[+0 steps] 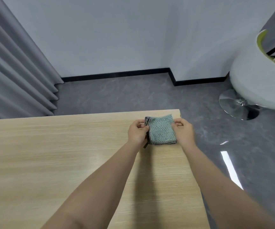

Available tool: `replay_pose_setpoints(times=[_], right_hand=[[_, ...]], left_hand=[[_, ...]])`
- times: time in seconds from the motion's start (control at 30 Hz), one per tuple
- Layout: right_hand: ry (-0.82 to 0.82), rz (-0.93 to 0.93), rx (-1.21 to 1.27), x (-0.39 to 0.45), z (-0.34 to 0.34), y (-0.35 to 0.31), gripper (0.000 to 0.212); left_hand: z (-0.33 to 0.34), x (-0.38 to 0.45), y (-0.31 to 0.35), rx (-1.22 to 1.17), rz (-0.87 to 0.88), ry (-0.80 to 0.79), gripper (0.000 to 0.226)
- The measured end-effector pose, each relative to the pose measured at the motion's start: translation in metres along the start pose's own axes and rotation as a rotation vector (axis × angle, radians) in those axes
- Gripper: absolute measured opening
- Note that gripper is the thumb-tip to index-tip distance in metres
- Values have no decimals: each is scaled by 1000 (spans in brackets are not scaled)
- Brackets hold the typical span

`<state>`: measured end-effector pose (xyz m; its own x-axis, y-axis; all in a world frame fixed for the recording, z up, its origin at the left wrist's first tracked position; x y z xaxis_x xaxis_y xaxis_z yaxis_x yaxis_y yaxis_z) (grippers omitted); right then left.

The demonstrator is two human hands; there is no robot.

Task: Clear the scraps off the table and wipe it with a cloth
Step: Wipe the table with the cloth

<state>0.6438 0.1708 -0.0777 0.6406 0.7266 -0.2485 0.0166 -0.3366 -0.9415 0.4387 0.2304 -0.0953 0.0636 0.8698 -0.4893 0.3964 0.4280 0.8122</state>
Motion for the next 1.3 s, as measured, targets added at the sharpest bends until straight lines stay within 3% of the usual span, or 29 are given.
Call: replay_pose_setpoints(times=[0.07,0.13,0.2,0.27,0.33,0.4,0.47,0.63,0.83,1.0,1.07,1.17,1.3], right_hand=[[-3,16,-65,4,2,14,17],[6,-19,-308,5,1,23,22],[36,-192,-618,-1,4,15,36],[16,-430,-717,-12,15,0,45],[-141,-583,-741,-24,36,-6,46],[-350,-579,-828,-27,57,6,54],[-449,-500,-913,-24,65,23,63],[-439,-403,-1016,-23,76,37,70],[-543,-610,-987,-55,120,30,76],[-705,-728,-964,-48,125,27,54],[-640,-633,-973,-19,110,27,56],[-359,-478,-958,33,72,21,60],[-152,-239,-927,56,50,28,57]], left_hand=[[3,11,-1,150,88,32,25],[6,16,1,400,236,54,32],[3,11,4,651,397,125,36],[-2,2,1,866,547,198,38],[-9,-4,-15,1053,600,202,49],[-22,-7,-37,1177,551,158,62],[-32,-12,-54,1230,517,134,63],[-34,-16,-59,1262,489,113,58],[-35,-16,-59,1264,482,110,56],[-36,-16,-57,1245,469,105,57],[-36,-17,-57,1238,469,105,57],[-37,-18,-58,1226,463,100,56],[-37,-18,-57,1230,463,101,56]])
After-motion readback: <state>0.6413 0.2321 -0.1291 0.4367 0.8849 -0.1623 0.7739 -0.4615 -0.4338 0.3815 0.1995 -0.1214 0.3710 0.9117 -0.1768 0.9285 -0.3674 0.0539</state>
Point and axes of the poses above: each hand's wrist, its own x-axis towards the middle knuckle, its own z-axis out of the palm, y = z × x, the point moved 10 cm from there along x, towards the middle knuckle, and after that the axes turned 14 degrees about x, right-handed, at the moved point
